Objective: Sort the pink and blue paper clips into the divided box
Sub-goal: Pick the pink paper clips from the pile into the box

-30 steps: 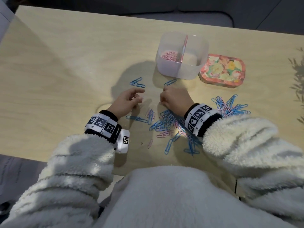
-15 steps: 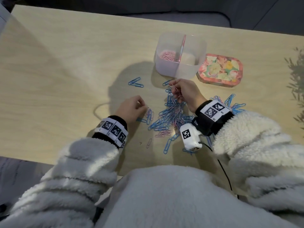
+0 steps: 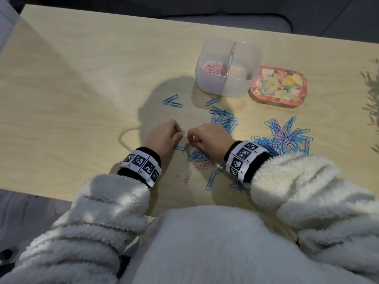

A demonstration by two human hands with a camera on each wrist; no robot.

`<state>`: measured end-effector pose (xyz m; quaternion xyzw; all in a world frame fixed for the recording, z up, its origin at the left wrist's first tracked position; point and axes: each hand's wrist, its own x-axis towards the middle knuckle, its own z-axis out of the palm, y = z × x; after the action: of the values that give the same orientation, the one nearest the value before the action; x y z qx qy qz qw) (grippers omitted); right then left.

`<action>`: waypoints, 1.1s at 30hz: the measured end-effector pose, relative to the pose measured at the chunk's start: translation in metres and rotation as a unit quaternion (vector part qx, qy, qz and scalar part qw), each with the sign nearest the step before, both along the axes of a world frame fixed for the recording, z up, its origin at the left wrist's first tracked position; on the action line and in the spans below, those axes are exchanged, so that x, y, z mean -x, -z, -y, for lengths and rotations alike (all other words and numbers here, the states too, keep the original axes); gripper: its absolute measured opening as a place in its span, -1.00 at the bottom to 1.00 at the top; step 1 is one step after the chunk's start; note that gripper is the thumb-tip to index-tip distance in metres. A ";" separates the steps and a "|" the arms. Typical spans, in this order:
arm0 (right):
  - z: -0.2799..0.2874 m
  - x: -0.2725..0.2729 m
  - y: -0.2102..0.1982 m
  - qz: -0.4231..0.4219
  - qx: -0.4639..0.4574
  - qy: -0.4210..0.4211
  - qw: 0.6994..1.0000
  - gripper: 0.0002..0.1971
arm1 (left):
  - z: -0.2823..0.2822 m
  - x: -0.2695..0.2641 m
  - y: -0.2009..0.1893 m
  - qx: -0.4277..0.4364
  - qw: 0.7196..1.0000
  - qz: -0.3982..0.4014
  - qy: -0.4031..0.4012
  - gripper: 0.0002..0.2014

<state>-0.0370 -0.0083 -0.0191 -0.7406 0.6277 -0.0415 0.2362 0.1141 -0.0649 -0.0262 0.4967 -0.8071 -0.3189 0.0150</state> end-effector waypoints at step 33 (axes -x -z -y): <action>0.058 0.053 -0.075 0.093 0.073 0.201 0.972 -0.94 | 0.006 0.009 0.002 -0.002 0.989 0.060 0.133 -0.87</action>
<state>-0.0903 -0.0659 0.0556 -0.6071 0.7344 -0.2028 0.2257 0.1047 -0.0710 -0.0277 0.4030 -0.8649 -0.2894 -0.0766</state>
